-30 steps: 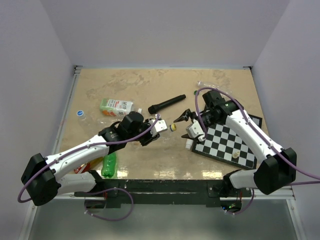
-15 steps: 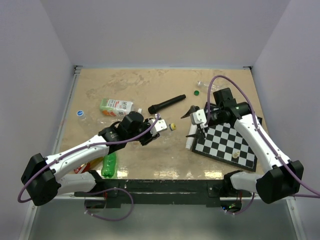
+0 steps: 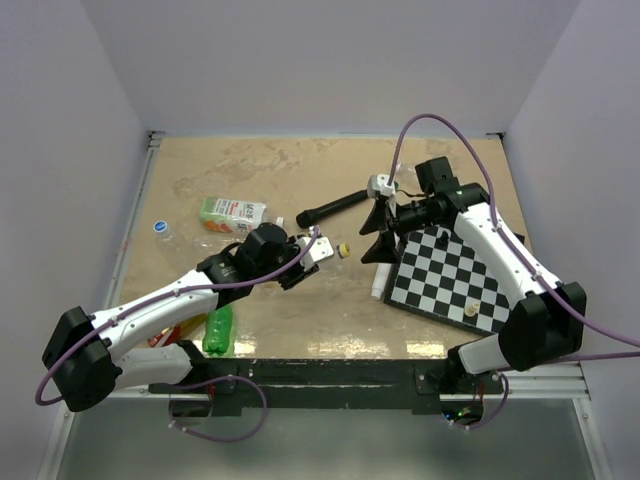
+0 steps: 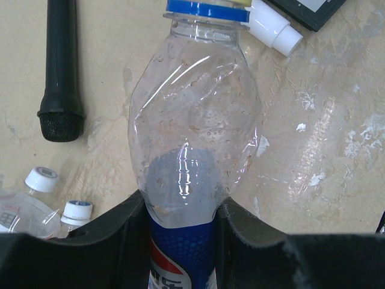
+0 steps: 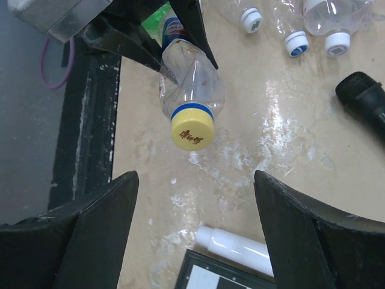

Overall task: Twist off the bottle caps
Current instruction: Unscrew the bottle cap from the plastic bottle.

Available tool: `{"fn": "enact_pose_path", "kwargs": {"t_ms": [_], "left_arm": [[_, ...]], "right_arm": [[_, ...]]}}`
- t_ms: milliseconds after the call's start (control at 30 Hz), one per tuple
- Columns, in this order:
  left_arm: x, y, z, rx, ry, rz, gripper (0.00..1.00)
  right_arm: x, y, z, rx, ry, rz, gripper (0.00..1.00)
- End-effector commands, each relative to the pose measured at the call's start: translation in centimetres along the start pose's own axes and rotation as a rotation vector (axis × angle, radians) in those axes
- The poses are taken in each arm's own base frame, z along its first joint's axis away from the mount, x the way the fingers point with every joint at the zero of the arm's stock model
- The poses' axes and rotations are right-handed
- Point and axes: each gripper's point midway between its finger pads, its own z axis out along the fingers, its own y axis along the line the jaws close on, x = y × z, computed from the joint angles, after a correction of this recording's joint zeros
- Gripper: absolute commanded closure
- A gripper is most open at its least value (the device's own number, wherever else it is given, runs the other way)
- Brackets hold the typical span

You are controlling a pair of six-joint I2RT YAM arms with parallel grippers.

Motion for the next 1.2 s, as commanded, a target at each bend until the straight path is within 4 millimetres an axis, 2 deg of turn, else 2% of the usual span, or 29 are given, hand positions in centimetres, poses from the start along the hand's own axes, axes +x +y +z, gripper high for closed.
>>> {"fn": "enact_pose_path", "kwargs": {"t_ms": [0, 167, 300, 433, 667, 1167], "left_arm": [[-2.3, 1.2, -0.5, -0.053, -0.078, -0.013, 1.00], [-2.1, 1.3, -0.3, -0.056, -0.071, -0.021, 1.00], [-2.0, 1.2, -0.2, -0.053, -0.065, -0.025, 1.00], [-2.0, 1.2, -0.2, -0.054, -0.065, -0.026, 1.00], [-2.0, 1.4, -0.3, -0.064, -0.065, -0.026, 1.00], [-1.8, 1.3, -0.1, -0.059, -0.060, -0.027, 1.00]], "right_arm": [[-1.3, 0.5, 0.0, -0.005, -0.058, 0.108, 0.18], [-1.0, -0.7, 1.3, 0.052, -0.042, 0.175, 0.20], [-0.8, -0.2, 3.3, 0.024, -0.006, 0.203, 0.22], [-2.2, 0.4, 4.2, -0.013, -0.020, 0.195, 0.25], [-2.3, 0.6, 4.6, -0.029, -0.012, 0.200, 0.41], [-3.9, 0.5, 3.9, 0.001, -0.035, 0.152, 0.39]]}}
